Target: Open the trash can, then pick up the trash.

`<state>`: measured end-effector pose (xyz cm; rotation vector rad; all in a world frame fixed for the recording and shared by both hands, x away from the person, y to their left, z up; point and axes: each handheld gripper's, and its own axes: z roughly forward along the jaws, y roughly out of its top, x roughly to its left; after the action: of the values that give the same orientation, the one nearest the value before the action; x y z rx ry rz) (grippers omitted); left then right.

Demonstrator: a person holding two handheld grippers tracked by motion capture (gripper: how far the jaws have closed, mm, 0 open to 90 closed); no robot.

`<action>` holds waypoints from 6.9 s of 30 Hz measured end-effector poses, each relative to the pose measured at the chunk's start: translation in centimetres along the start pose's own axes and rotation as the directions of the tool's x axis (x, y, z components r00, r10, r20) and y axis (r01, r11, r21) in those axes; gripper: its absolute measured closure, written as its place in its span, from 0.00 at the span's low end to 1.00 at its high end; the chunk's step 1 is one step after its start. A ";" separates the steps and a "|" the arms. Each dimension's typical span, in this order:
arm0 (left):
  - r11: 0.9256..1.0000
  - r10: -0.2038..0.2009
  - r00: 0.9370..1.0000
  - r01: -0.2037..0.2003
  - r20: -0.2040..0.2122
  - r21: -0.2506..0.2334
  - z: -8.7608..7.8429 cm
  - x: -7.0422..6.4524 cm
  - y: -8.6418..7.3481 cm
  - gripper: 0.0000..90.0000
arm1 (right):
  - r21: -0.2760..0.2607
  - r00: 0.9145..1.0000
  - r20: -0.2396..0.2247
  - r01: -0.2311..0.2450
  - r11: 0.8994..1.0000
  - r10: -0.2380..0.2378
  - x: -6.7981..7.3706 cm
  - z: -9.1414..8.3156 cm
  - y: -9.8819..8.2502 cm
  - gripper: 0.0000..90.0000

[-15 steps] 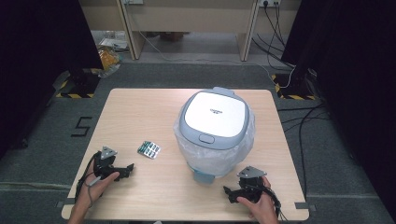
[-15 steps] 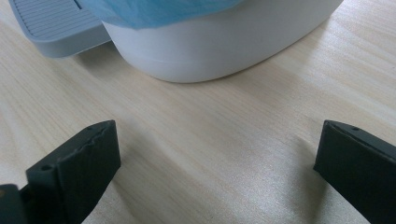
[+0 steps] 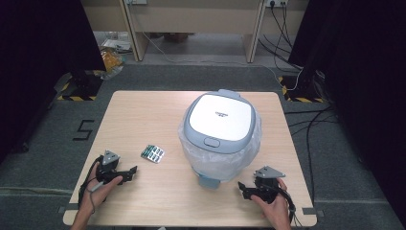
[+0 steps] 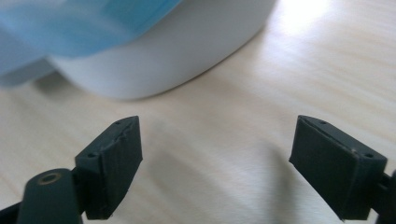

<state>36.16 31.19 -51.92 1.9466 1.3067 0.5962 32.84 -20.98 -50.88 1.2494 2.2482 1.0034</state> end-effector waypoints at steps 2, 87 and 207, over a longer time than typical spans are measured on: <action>1.000 0.003 0.999 -0.002 0.042 -0.017 -0.7 -0.7 0.6 0.17 | -0.022 1.000 -0.003 -0.015 1.000 0.015 -0.3 -0.3 0.3 0.19; 0.978 0.208 0.965 -0.209 0.158 -0.012 -0.1 -8.3 -0.7 0.16 | -0.062 0.985 -0.162 0.055 0.997 -0.065 4.3 0.6 1.1 0.23; 0.998 0.056 0.997 -0.054 0.046 -0.031 3.5 -4.8 4.3 0.17 | -0.054 0.916 -0.161 0.364 0.930 -0.368 14.0 5.7 3.7 0.18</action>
<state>39.34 24.68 -50.85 1.9661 1.2125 0.5907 31.03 -5.58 -51.75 0.7108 2.4667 1.0137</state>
